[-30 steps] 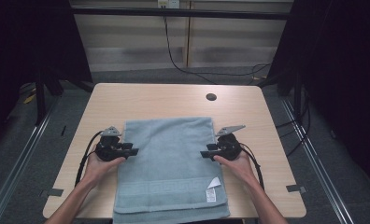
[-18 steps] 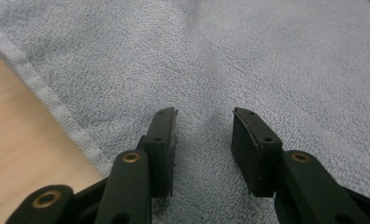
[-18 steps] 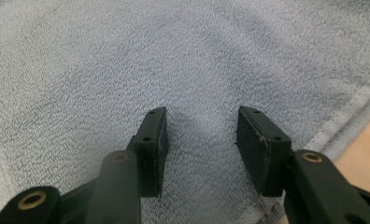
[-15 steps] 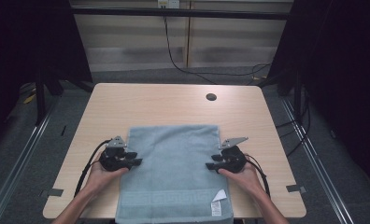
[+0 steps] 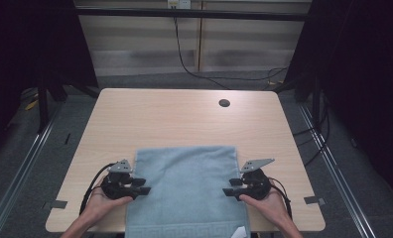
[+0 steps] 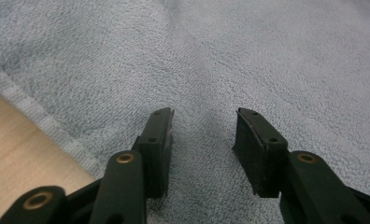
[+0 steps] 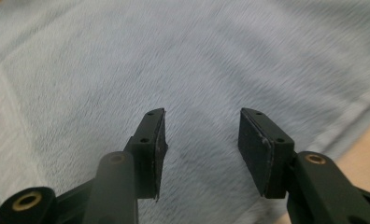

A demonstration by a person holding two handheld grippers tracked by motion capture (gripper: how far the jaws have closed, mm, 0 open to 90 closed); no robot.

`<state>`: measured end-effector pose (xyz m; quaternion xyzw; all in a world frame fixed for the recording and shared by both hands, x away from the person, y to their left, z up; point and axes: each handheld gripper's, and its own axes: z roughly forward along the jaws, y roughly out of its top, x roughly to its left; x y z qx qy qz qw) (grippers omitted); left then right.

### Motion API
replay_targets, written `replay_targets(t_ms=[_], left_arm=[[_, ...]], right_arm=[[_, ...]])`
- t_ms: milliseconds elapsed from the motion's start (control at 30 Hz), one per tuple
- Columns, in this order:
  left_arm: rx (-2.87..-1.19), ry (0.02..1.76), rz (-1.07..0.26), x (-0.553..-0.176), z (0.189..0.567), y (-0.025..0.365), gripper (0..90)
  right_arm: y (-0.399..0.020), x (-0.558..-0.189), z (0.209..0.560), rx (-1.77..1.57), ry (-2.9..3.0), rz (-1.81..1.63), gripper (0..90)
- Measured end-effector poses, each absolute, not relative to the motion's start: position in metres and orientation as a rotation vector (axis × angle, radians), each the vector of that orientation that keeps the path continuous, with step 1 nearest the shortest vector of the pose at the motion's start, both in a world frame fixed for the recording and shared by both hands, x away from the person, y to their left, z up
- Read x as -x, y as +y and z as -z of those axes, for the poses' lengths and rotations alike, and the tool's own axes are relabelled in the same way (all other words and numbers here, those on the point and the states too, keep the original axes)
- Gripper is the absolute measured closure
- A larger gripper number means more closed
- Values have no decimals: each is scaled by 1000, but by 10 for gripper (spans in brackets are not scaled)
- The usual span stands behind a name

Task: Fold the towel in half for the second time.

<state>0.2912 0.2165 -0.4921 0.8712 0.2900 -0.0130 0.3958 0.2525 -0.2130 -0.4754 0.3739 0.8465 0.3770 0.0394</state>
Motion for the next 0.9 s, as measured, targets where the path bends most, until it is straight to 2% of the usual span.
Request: replay_targets(t_ms=[233, 333, 467, 533, 600, 700, 900], left_arm=[[-2151, 784, -28, -318, 474, 221, 524], [-2134, 803, -96, -337, 467, 226, 558], [-2085, 891, -49, -373, 469, 234, 555], [-2077, 970, -105, -390, 473, 236, 556], [-2045, 1000, -84, -401, 477, 239, 559], [-2051, 999, -108, -406, 481, 237, 544], [-2110, 996, -124, -406, 489, 229, 457]], right_arm=[[-236, -302, 468, -1209, 2480, -1174, 503], [-236, -323, 466, -1238, 2434, -1209, 494], [-231, -345, 463, -1225, 2438, -1182, 494], [-230, -358, 468, -1239, 2439, -1148, 494], [-230, -369, 475, -1275, 2444, -1125, 487], [-232, -381, 479, -1277, 2434, -1106, 473], [-240, -392, 495, -1322, 2464, -1094, 464]])
